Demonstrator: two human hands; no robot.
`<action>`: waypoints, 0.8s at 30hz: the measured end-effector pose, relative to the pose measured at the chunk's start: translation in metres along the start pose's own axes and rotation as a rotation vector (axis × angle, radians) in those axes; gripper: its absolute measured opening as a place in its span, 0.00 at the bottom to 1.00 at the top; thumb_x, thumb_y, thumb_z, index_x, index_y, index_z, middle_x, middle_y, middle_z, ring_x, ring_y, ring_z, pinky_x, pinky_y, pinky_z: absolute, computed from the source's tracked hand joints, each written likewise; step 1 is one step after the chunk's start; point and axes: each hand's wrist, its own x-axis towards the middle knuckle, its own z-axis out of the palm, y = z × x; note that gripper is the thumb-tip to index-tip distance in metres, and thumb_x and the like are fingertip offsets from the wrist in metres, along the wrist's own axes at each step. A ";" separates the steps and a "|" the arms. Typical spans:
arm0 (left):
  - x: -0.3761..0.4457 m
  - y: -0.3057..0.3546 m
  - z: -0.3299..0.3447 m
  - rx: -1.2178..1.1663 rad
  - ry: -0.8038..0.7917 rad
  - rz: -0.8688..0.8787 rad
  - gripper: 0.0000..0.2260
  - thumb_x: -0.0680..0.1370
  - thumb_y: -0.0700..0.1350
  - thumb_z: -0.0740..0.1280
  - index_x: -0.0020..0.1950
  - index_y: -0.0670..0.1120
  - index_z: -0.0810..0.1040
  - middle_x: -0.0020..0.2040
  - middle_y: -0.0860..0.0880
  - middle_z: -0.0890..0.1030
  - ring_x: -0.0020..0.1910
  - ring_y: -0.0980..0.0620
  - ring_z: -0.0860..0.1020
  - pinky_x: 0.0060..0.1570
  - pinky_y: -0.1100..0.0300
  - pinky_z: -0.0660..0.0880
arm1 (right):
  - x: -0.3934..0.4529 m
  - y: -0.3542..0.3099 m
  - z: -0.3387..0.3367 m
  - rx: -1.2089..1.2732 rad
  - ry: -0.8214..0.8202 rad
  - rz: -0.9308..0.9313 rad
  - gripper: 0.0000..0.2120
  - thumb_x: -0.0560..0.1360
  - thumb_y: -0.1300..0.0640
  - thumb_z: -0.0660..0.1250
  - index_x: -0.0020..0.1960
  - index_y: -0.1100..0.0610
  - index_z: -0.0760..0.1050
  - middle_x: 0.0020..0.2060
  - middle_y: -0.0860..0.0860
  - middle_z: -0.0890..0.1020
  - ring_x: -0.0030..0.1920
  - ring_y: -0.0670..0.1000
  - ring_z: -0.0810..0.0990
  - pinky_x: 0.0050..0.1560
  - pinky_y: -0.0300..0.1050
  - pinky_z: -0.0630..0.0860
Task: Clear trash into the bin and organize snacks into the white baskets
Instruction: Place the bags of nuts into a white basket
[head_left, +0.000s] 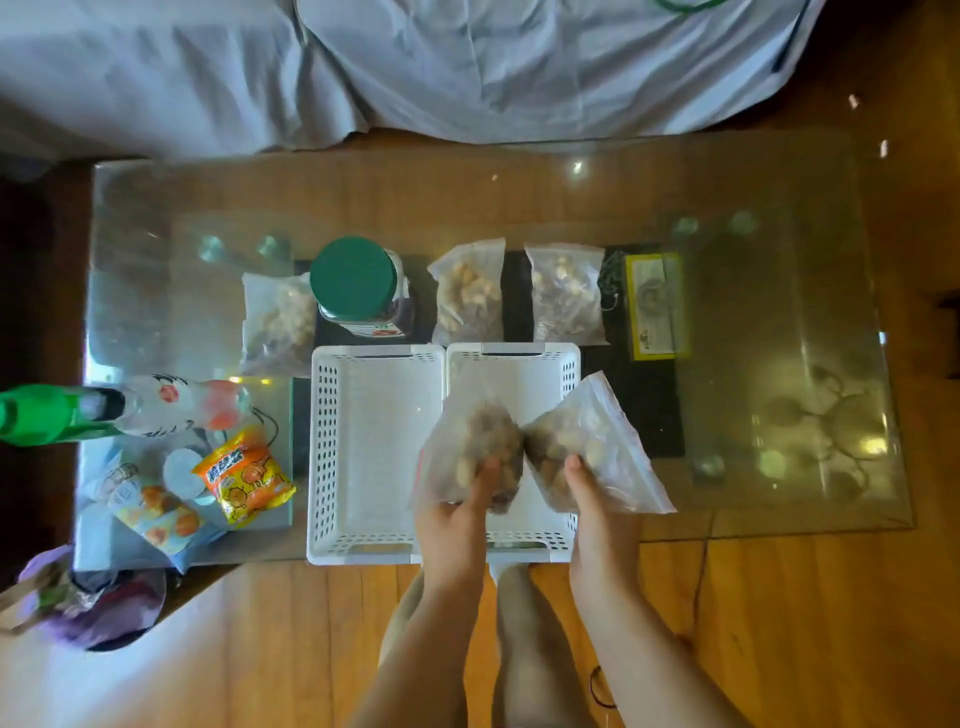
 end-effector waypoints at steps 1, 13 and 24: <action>0.005 -0.013 0.003 0.031 -0.013 -0.018 0.15 0.68 0.53 0.71 0.54 0.62 0.77 0.51 0.58 0.82 0.50 0.63 0.79 0.48 0.64 0.74 | 0.009 0.008 0.002 0.010 -0.010 0.021 0.25 0.64 0.47 0.73 0.59 0.48 0.73 0.53 0.54 0.81 0.50 0.56 0.82 0.47 0.53 0.81; 0.047 -0.039 -0.004 0.582 0.073 0.033 0.09 0.74 0.46 0.69 0.54 0.49 0.78 0.46 0.56 0.76 0.45 0.57 0.75 0.42 0.68 0.69 | 0.048 0.027 -0.015 -0.581 -0.082 -0.365 0.12 0.71 0.59 0.71 0.54 0.53 0.74 0.48 0.49 0.79 0.49 0.49 0.78 0.43 0.39 0.76; 0.049 -0.020 0.016 0.494 -0.073 -0.098 0.10 0.73 0.39 0.68 0.34 0.51 0.77 0.28 0.51 0.78 0.30 0.50 0.78 0.42 0.48 0.81 | 0.044 0.025 0.007 -0.782 -0.141 -0.335 0.08 0.75 0.56 0.65 0.40 0.59 0.78 0.32 0.52 0.80 0.35 0.52 0.79 0.34 0.46 0.73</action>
